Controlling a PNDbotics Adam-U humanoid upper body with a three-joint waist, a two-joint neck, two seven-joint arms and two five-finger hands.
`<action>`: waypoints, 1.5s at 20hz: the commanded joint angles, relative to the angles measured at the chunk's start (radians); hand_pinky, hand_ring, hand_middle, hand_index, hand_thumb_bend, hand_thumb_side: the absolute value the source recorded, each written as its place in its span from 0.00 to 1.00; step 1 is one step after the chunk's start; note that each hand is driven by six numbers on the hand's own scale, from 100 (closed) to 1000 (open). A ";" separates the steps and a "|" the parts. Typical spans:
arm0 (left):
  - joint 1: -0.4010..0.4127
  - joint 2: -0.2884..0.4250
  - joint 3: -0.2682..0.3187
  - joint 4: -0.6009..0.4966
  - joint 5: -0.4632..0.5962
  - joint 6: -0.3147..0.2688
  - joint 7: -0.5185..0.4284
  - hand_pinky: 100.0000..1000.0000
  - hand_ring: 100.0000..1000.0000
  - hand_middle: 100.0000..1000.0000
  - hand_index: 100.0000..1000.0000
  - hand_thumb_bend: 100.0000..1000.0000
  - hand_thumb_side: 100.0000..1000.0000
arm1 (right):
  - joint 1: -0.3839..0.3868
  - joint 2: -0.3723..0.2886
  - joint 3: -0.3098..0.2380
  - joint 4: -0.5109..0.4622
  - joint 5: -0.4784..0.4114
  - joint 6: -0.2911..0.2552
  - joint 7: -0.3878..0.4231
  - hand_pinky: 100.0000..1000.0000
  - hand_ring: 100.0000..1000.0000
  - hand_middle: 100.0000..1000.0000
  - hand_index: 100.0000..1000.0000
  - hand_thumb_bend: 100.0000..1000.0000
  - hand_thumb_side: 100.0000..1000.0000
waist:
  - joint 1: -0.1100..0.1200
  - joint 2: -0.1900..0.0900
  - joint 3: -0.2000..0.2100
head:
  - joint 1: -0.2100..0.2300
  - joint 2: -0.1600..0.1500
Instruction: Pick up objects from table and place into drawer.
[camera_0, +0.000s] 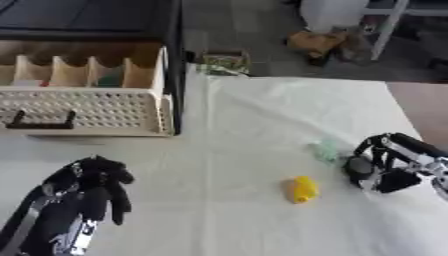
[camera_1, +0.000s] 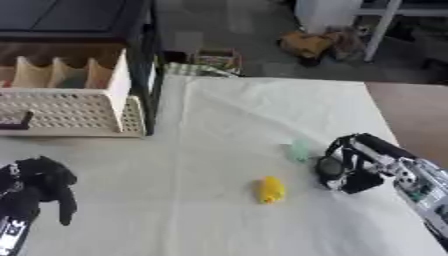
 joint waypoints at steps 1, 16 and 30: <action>-0.013 -0.003 -0.002 -0.014 0.001 0.003 0.000 0.22 0.38 0.53 0.71 0.00 0.40 | 0.000 -0.020 0.005 0.011 0.009 0.003 0.005 0.41 0.52 0.23 0.67 0.34 0.11 | 0.002 -0.009 0.004 | -0.001 -0.015; -0.013 -0.009 -0.004 -0.014 -0.014 0.004 0.001 0.21 0.38 0.53 0.71 0.00 0.39 | 0.002 -0.027 -0.020 -0.026 -0.031 0.012 0.015 0.44 0.54 0.24 0.73 0.45 0.20 | 0.002 -0.005 0.002 | 0.004 -0.013; -0.011 -0.013 -0.006 -0.014 -0.026 0.006 0.003 0.21 0.38 0.52 0.70 0.00 0.38 | -0.005 -0.028 -0.015 -0.017 -0.019 0.010 0.046 0.40 0.51 0.22 0.68 0.45 0.17 | 0.001 -0.002 0.004 | 0.003 -0.013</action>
